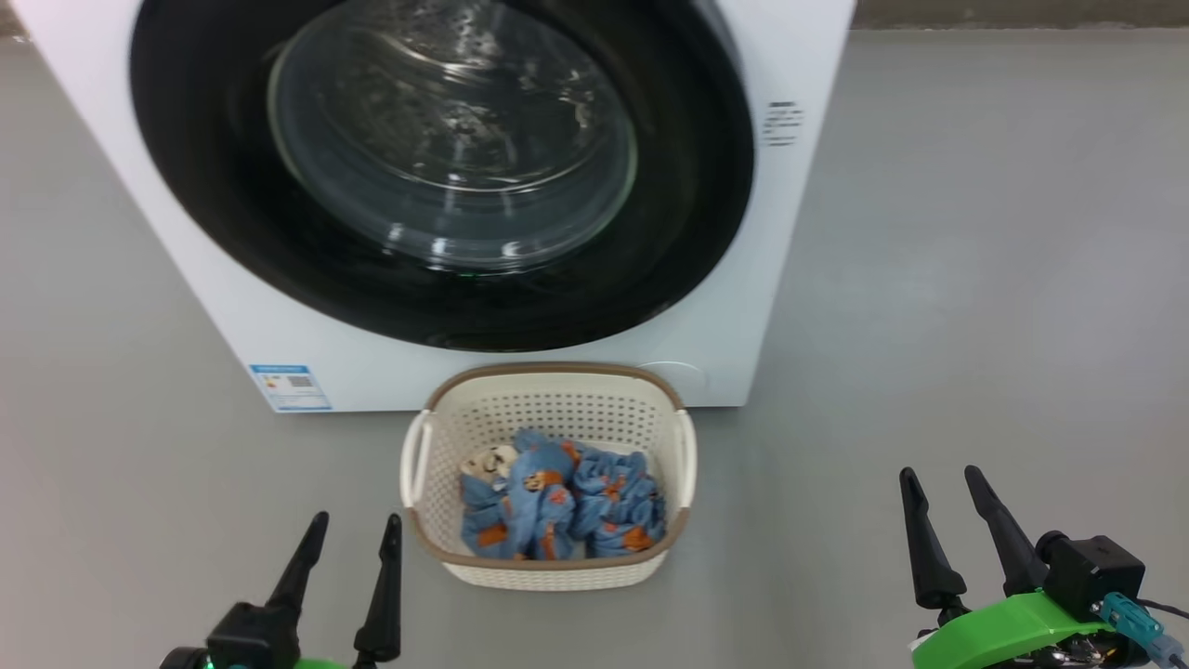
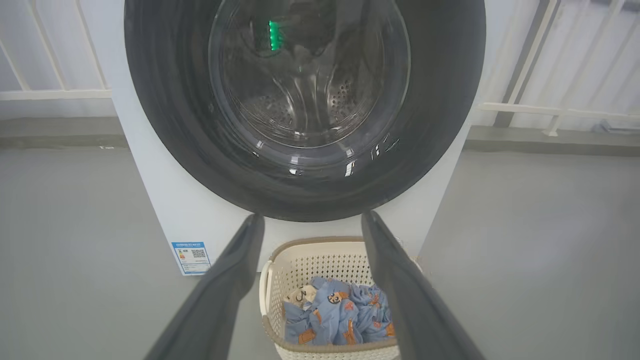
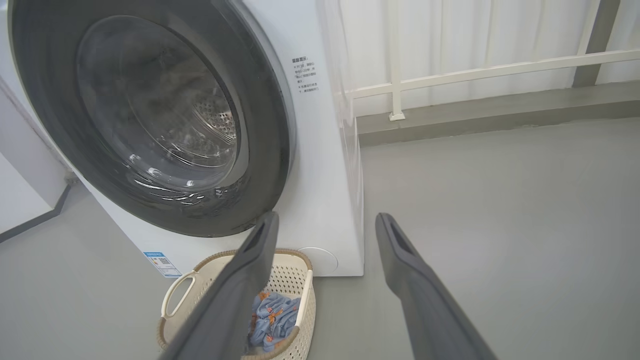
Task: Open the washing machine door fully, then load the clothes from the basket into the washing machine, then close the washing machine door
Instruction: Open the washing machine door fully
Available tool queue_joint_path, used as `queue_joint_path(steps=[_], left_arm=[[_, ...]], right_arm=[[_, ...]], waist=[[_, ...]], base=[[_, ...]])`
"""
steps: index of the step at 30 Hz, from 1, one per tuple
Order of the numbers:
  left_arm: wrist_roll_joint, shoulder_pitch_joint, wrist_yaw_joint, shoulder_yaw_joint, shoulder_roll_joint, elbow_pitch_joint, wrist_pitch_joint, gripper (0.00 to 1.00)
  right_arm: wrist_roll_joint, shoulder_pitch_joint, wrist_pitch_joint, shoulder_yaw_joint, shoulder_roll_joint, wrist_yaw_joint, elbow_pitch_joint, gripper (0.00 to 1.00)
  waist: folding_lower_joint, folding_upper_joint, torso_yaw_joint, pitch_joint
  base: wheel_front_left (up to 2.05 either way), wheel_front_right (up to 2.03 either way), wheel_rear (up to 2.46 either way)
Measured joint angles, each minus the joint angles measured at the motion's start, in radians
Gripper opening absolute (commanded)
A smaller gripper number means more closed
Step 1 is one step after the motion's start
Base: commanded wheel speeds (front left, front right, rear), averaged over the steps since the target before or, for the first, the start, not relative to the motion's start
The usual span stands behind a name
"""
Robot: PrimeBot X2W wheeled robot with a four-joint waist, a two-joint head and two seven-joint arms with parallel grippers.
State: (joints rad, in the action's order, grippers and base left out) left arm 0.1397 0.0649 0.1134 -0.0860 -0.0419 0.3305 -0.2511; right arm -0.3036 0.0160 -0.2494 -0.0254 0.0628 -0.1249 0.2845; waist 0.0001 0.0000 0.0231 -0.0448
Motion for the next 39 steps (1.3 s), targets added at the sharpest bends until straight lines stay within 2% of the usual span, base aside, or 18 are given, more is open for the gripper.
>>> queue_joint_path(steps=[4,11,23,24,26,33,36,39], left_arm=[[0.053,0.000,0.001,-0.001,0.000,-0.019,0.000,1.00],[0.055,0.000,0.002,-0.001,0.001,-0.022,0.000,1.00],[0.060,0.000,0.006,-0.004,0.000,-0.020,0.000,1.00],[0.062,0.000,0.009,-0.005,0.000,-0.020,0.000,1.00],[0.064,0.000,0.009,-0.007,0.000,-0.020,0.000,1.00],[0.072,0.000,0.009,-0.026,0.000,-0.014,0.000,1.00],[0.073,0.007,0.009,-0.038,0.000,-0.014,0.000,1.00],[0.081,0.037,0.009,-0.045,0.000,-0.015,0.000,1.00]], right_arm=[[0.000,0.000,0.000,0.000,0.000,0.000,0.000,1.00],[0.000,0.000,0.000,0.001,0.001,0.000,0.000,1.00],[-0.005,0.001,0.000,0.016,-0.002,0.000,-0.007,1.00],[-0.012,0.002,0.000,0.022,-0.003,0.000,-0.008,0.53],[-0.037,0.013,0.000,0.031,-0.005,0.000,-0.008,0.00],[-0.235,0.118,0.000,0.085,-0.020,0.000,-0.003,0.00],[-0.356,0.183,0.000,0.093,-0.020,0.000,-0.001,0.00],[-0.528,0.265,0.000,0.085,-0.020,0.000,0.002,0.00]], waist=[[-0.0001,0.0000,-0.001,-0.001],[0.0000,0.0000,-0.002,-0.003],[0.0000,0.0000,0.007,-0.012],[-0.0001,0.0000,0.007,-0.013],[0.0000,0.0000,0.008,-0.014],[0.0000,0.0000,0.011,-0.025],[0.0000,0.0000,0.015,-0.038],[0.0000,0.0000,0.021,-0.055]], base=[[1.14,1.14,-2.28],[0.71,0.71,-1.43],[0.10,0.10,-0.20],[0.00,0.00,0.00],[0.00,0.00,0.00],[0.00,0.00,0.00],[0.00,0.00,0.00],[0.00,0.00,0.00]])
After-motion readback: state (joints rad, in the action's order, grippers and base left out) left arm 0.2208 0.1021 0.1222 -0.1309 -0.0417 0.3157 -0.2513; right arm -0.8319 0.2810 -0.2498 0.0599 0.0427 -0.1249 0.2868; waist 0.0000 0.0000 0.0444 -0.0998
